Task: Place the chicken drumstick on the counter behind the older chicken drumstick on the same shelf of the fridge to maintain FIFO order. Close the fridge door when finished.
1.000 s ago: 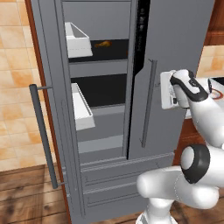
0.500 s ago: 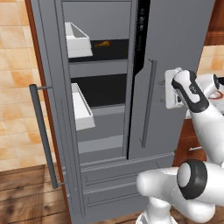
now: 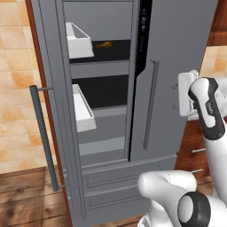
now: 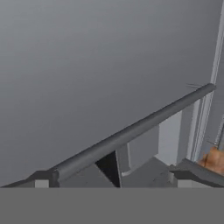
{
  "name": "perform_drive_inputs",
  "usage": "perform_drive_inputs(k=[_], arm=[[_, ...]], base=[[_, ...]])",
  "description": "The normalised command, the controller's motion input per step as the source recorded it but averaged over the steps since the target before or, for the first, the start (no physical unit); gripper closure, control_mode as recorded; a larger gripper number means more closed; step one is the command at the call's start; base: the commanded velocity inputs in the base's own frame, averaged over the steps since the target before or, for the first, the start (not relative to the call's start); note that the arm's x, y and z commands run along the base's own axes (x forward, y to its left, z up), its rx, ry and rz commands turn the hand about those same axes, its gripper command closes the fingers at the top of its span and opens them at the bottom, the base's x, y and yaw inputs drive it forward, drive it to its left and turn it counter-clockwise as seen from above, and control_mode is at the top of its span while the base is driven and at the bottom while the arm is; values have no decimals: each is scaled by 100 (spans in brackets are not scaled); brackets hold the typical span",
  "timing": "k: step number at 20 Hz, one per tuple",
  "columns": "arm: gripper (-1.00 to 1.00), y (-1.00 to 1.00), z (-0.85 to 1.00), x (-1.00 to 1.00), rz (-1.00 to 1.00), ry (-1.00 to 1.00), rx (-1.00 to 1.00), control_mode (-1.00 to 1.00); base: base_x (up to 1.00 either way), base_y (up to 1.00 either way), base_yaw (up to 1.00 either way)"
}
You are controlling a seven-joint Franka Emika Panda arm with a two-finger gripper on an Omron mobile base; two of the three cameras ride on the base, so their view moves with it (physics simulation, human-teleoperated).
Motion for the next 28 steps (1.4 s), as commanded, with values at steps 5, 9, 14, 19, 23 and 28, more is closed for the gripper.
perform_drive_inputs(k=[5, 9, 14, 19, 23, 28], arm=[[-100, 55, 24, -100, 0, -16, -16, -100], [-100, 99, 24, -100, 0, -10, -27, -100], [-100, 100, 7, -99, 5, -13, -31, -100], [-100, 100, 0, -72, 25, -20, -36, -100], [-100, 100, 0, -54, 25, -15, -43, -100], [-100, 100, -7, -46, 22, -10, -47, -100]], base=[[0, 0, 0], [0, 0, 0], [0, 0, 0], [0, 0, 0], [0, 0, 0], [0, 0, 0]])
